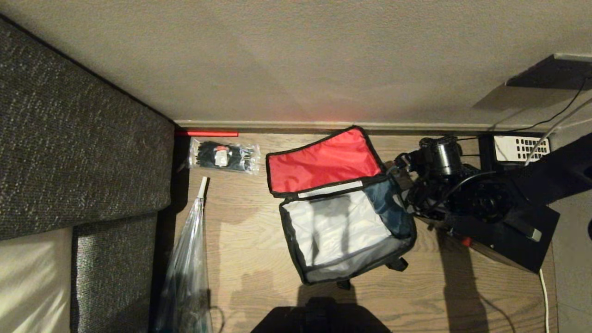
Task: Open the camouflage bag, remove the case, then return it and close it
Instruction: Grip the handle again
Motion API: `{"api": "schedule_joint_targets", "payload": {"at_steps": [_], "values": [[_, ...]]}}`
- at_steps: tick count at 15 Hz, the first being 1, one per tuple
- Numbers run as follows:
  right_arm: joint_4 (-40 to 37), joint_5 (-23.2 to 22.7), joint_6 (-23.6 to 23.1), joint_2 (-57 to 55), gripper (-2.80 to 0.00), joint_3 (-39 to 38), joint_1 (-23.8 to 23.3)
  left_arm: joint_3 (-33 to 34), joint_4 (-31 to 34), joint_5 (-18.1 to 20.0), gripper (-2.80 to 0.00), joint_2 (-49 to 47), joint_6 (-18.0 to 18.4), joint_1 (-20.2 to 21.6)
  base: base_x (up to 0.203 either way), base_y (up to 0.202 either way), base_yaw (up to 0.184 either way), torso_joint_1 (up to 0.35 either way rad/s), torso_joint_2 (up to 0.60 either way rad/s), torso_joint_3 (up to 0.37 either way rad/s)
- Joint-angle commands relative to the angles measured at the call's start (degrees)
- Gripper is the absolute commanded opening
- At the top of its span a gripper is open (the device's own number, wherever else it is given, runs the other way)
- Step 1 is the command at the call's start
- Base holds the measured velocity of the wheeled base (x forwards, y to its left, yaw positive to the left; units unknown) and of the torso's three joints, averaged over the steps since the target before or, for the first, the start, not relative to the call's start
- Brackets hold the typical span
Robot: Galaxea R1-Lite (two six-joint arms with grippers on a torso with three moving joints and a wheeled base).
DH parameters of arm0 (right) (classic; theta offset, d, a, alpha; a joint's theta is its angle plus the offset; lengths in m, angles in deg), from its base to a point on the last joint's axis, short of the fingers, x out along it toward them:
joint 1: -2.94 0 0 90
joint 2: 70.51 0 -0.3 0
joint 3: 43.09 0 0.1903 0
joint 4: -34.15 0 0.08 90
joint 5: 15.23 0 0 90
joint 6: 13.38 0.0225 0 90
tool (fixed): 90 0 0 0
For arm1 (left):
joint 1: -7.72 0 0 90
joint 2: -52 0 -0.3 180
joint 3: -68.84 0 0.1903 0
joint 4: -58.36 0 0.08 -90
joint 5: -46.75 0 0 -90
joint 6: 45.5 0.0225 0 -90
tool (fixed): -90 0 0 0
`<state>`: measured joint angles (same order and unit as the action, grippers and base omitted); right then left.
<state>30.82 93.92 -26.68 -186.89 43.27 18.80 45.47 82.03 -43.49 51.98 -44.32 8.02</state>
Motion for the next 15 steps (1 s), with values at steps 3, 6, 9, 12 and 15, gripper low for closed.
{"api": "schedule_joint_targets", "payload": {"at_steps": [3,6,9,12,15], "values": [[-0.67,-1.02,-0.24,6.77,0.0,-2.85,-0.66,0.18,0.06,-0.02,-2.8,0.11,0.05,0.05,0.0,0.0,0.0,0.0,0.0,0.0],[-2.17,-5.08,-0.3,9.44,0.0,-6.78,0.28,0.1,-0.01,-0.02,-2.8,0.11,-0.02,0.05,0.0,0.0,0.0,0.0,0.0,0.0],[-8.37,-9.02,0.78,11.52,0.0,-8.43,1.41,0.16,0.0,-0.02,-2.8,0.11,0.05,0.05,0.0,0.0,0.0,0.0,0.0,0.0],[-9.18,-9.47,1.74,10.76,0.0,-9.91,2.34,0.18,-0.01,-0.02,-2.8,0.11,-0.04,0.03,0.0,0.0,0.0,0.0,0.0,0.0],[-8.77,-12.62,6.42,8.94,0.0,-5.36,3.18,0.18,-0.03,-0.02,-2.8,0.11,0.05,-0.04,0.0,0.0,0.0,0.0,0.0,0.0]]}}
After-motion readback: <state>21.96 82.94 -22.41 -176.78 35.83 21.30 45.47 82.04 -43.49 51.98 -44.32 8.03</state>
